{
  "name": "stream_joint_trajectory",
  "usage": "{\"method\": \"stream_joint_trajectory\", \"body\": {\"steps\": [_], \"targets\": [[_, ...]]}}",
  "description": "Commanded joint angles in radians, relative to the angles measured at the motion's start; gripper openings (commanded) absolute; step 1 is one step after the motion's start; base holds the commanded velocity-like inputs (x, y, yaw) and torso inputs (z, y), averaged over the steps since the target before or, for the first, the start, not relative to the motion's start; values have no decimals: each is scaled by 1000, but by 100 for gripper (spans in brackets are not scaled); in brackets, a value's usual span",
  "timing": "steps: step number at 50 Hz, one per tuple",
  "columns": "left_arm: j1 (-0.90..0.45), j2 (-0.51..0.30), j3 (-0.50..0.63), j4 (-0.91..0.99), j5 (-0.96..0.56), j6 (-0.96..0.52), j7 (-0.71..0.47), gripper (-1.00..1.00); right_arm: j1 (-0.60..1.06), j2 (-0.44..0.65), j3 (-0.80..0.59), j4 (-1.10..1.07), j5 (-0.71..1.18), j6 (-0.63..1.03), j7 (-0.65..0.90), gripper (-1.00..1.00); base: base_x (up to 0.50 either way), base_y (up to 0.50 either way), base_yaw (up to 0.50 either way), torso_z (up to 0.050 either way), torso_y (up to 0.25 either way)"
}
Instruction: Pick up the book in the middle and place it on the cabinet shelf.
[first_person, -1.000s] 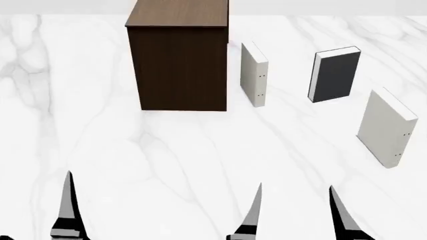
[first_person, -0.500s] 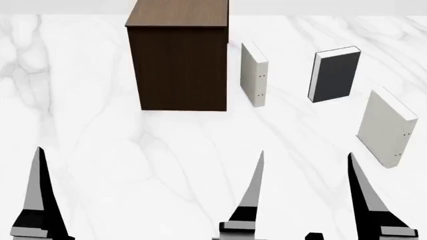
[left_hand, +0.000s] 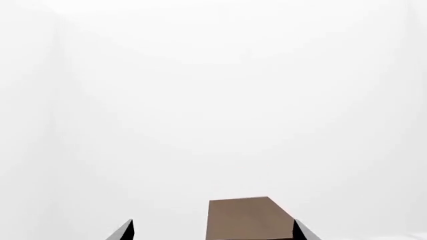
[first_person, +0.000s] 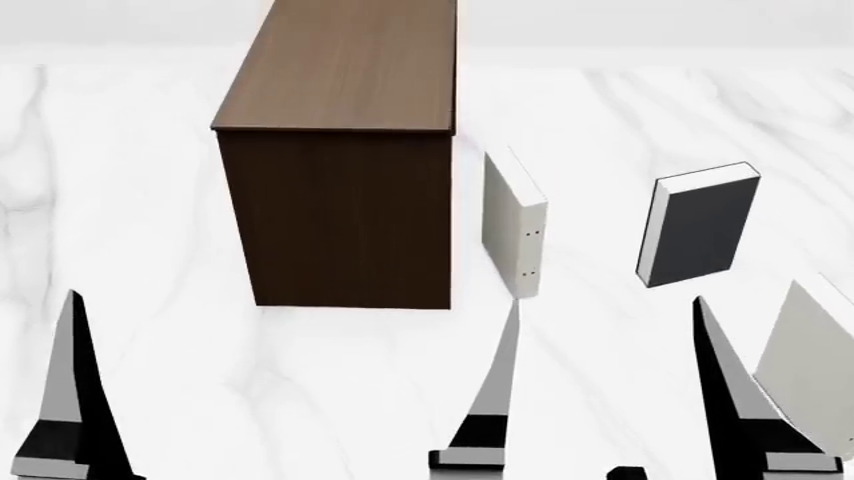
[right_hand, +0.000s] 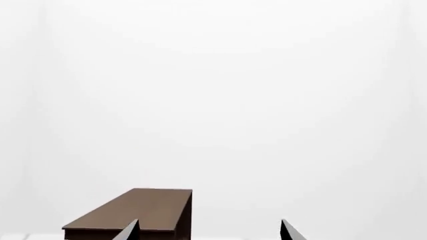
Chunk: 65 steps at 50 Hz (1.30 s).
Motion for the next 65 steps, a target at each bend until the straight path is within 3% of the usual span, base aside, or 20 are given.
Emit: {"method": "stream_joint_trajectory", "body": {"steps": [1,14,45,46,48,49,51,65], "targets": [[-15,-58,25,4,-49,-4,-74,100,2,8,-1,-5,16,3,8,100,500,0,0,0,0],[-86,-263,135,2,-229,24,-340,100,6,16,-3,-12,26,11,19,100,500,0,0,0,1],[-116,-331,197,-23,-286,78,-430,100,12,40,-15,2,43,20,51,100,500,0,0,0,1],[-113,-331,195,-29,-288,88,-428,100,20,47,-27,3,28,56,57,100,500,0,0,0,0],[-103,-330,194,-44,-292,126,-419,100,86,141,-208,9,-190,236,87,100,311,0,0,0,5],[-103,-332,198,-48,-292,128,-417,100,98,174,-280,31,-254,217,90,100,0,0,0,0,0],[-104,-334,209,-54,-284,131,-417,100,92,161,-280,41,-242,205,95,100,0,0,0,0,5],[-109,-348,218,-55,-299,134,-429,100,26,145,-177,38,-123,30,114,100,0,0,-50,0,0]]}}
